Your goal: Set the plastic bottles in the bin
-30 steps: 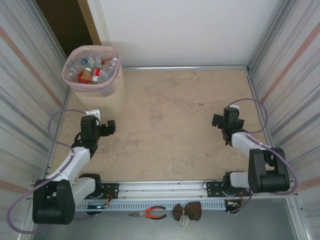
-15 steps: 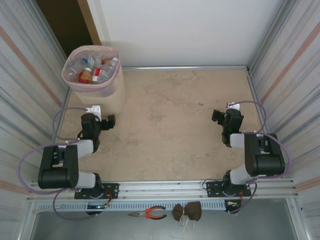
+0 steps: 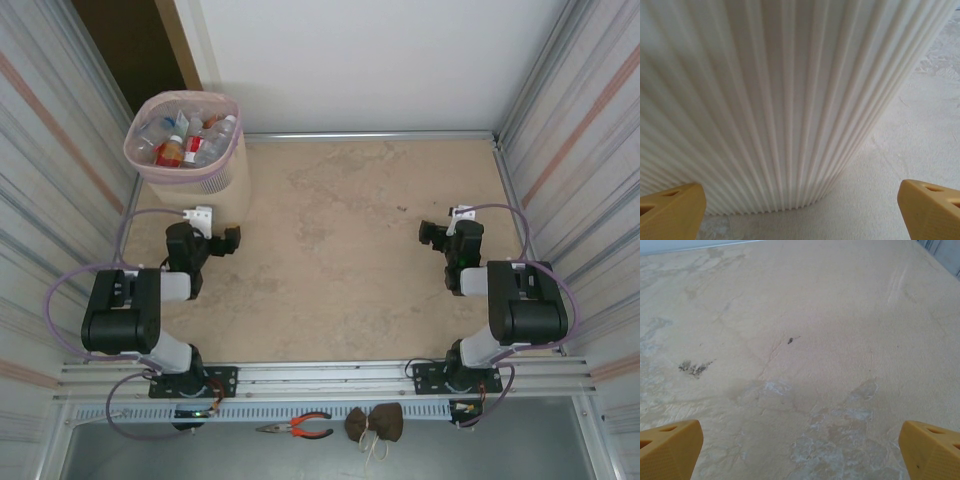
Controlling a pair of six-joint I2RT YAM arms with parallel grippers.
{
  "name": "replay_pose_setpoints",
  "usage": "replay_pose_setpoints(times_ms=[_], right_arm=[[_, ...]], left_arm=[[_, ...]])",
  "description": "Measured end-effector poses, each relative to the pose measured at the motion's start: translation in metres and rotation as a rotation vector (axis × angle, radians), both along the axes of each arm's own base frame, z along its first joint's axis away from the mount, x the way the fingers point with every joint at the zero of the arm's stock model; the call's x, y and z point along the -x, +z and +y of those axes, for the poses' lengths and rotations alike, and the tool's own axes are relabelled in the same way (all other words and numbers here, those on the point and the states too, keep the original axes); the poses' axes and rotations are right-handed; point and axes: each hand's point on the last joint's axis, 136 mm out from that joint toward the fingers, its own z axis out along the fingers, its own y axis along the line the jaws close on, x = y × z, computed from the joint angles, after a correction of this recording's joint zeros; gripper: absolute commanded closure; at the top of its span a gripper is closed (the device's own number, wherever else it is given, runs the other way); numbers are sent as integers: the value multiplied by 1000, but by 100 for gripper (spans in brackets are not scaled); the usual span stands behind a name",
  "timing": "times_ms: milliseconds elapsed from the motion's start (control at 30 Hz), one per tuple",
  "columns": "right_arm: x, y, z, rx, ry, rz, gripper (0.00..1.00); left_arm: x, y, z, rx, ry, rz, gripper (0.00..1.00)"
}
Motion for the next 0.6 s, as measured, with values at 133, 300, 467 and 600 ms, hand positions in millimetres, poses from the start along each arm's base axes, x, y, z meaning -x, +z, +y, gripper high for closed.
replay_pose_setpoints(times_ms=[133, 300, 467, 600], right_arm=[[0, 0, 0, -2, 3, 0, 1], [0, 0, 2, -7, 12, 0, 1], [0, -1, 4, -11, 22, 1, 1], [-1, -1, 5, -17, 33, 1, 1]], left_arm=[[1, -2, 0, -3, -1, 9, 1], [2, -5, 0, -5, -1, 20, 1], [2, -5, 0, -6, -1, 21, 1], [2, -5, 1, -7, 1, 22, 1]])
